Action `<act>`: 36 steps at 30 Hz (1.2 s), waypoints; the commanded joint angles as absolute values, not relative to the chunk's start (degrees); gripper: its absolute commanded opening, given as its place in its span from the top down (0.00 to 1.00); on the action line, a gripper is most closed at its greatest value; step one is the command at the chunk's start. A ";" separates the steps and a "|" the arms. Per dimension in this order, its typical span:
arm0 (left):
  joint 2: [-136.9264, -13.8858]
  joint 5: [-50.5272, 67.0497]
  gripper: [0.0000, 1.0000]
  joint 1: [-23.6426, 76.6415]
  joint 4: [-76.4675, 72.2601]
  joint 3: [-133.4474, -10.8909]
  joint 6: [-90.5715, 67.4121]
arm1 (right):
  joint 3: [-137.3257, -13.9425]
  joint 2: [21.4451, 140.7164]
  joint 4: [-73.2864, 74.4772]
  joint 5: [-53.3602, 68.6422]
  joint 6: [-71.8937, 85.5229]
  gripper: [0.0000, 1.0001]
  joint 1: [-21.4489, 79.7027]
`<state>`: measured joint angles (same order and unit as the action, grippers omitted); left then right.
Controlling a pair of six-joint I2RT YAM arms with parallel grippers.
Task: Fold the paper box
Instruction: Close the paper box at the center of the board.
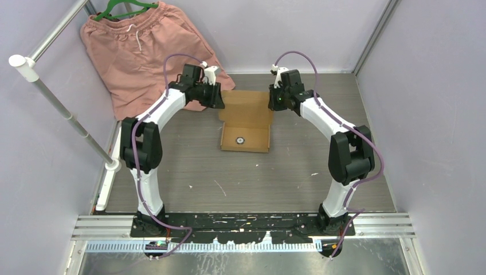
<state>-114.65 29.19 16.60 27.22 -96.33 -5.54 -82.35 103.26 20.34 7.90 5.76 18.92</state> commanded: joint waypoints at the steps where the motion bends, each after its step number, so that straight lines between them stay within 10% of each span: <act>1: -110.50 23.06 0.67 19.59 27.44 -96.42 -6.89 | -81.39 101.97 16.88 8.47 7.98 0.82 20.96; 36: -99.16 -10.29 0.82 32.54 19.00 -83.62 -16.89 | -70.23 94.99 9.27 -5.98 12.10 0.84 28.79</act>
